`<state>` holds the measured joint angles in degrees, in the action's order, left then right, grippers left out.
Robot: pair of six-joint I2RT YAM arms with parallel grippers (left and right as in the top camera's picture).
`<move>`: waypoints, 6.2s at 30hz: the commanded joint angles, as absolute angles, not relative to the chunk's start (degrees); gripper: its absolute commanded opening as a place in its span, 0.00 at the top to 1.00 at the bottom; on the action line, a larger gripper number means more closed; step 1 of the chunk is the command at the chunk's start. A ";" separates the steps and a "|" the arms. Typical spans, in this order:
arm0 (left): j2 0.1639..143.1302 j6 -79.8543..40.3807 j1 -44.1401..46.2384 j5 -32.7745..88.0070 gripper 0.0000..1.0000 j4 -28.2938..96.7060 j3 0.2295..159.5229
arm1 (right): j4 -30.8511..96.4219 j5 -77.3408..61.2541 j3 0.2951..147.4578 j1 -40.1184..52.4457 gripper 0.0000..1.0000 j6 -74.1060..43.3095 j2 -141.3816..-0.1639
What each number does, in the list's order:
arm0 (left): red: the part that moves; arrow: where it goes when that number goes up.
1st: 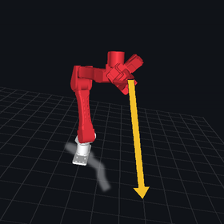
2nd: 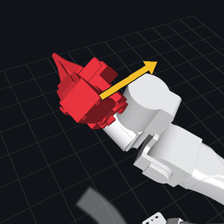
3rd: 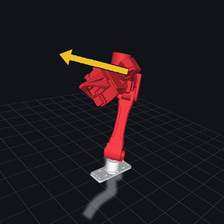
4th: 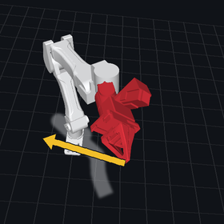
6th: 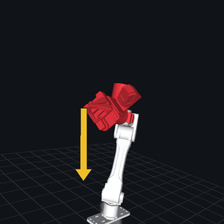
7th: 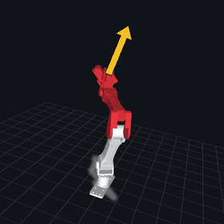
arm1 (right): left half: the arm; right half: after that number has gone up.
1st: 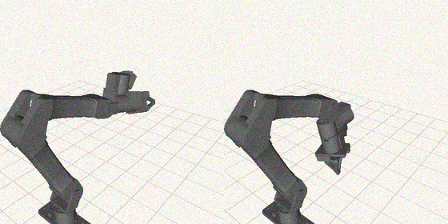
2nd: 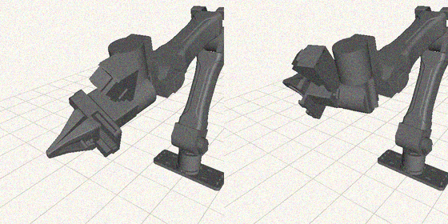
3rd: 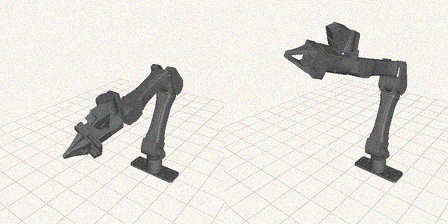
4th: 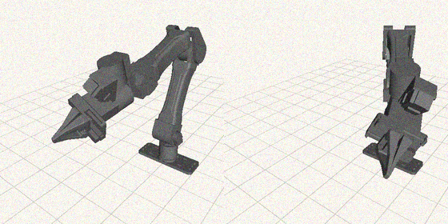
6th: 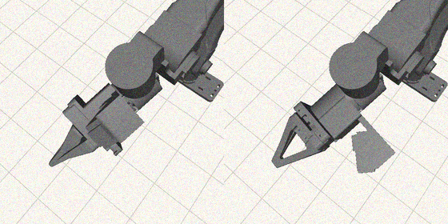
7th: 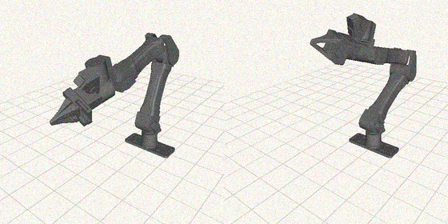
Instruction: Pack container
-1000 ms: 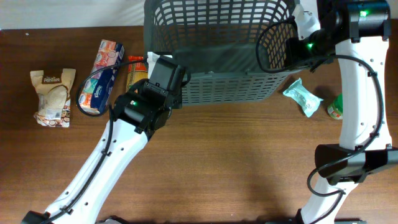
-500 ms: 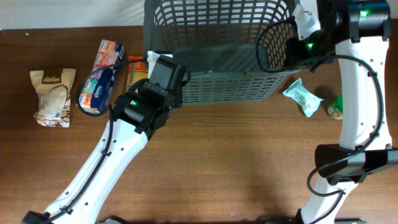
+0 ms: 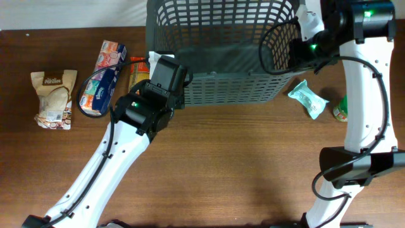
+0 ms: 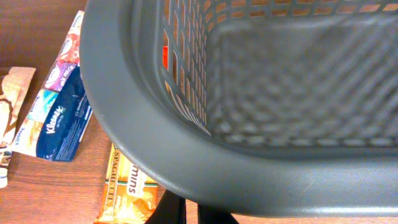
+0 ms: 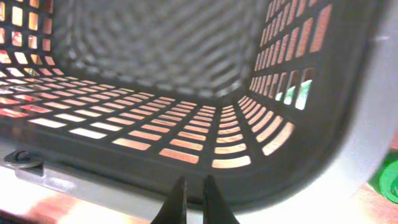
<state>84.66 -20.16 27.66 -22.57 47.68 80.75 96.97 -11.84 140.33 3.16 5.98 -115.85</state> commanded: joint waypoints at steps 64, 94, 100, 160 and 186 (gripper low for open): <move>81.82 -16.75 25.34 -23.22 0.54 45.47 81.93 | 97.25 -12.56 144.75 4.86 0.16 4.01 -114.24; 66.78 -15.09 25.43 -33.04 0.01 56.27 81.91 | 97.32 8.12 149.77 -25.80 0.01 -15.35 -87.61; 66.78 -15.09 25.43 -33.06 0.01 56.27 81.91 | 97.32 8.10 135.92 -31.68 0.01 -17.06 -85.91; 66.78 -15.09 25.45 -31.73 0.01 62.65 81.91 | 84.75 2.15 122.98 -27.27 0.01 -21.23 -123.00; 66.78 -15.09 25.45 -29.34 0.01 63.94 81.91 | 83.22 3.27 122.67 -26.87 0.01 -18.61 -130.98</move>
